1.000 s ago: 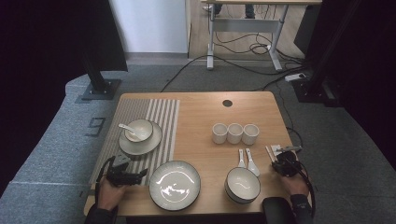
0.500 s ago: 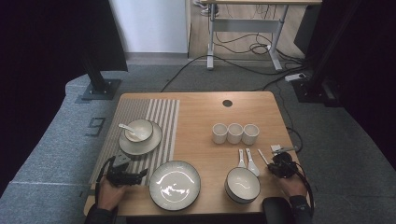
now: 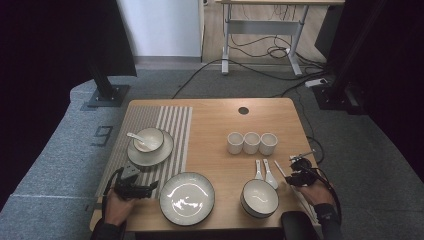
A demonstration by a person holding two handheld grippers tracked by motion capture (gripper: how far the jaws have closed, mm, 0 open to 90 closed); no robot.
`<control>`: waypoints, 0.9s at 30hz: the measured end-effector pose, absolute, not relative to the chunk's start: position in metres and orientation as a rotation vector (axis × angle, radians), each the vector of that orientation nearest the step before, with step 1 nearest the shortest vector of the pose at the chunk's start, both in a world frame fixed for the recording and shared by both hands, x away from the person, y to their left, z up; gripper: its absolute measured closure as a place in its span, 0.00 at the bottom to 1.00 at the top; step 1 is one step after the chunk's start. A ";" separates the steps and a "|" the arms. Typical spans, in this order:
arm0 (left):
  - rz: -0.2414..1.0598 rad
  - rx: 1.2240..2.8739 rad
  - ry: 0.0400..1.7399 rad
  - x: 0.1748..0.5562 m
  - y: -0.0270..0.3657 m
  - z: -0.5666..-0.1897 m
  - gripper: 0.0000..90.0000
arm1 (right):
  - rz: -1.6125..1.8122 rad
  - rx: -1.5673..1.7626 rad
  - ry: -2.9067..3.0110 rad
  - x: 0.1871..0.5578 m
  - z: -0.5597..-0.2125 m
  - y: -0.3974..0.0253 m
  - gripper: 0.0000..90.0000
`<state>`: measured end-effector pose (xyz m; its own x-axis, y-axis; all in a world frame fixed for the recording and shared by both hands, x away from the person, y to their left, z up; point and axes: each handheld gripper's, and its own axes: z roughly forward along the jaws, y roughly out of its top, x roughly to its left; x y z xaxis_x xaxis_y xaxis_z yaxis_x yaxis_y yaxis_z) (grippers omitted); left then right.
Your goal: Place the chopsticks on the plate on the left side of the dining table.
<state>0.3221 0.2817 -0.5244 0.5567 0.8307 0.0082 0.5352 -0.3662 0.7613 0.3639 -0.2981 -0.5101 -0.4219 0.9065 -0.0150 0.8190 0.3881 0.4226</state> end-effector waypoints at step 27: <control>0.515 2.068 1.090 0.322 0.281 -0.525 0.04 | 0.125 1.474 2.690 0.397 -0.511 -0.280 0.88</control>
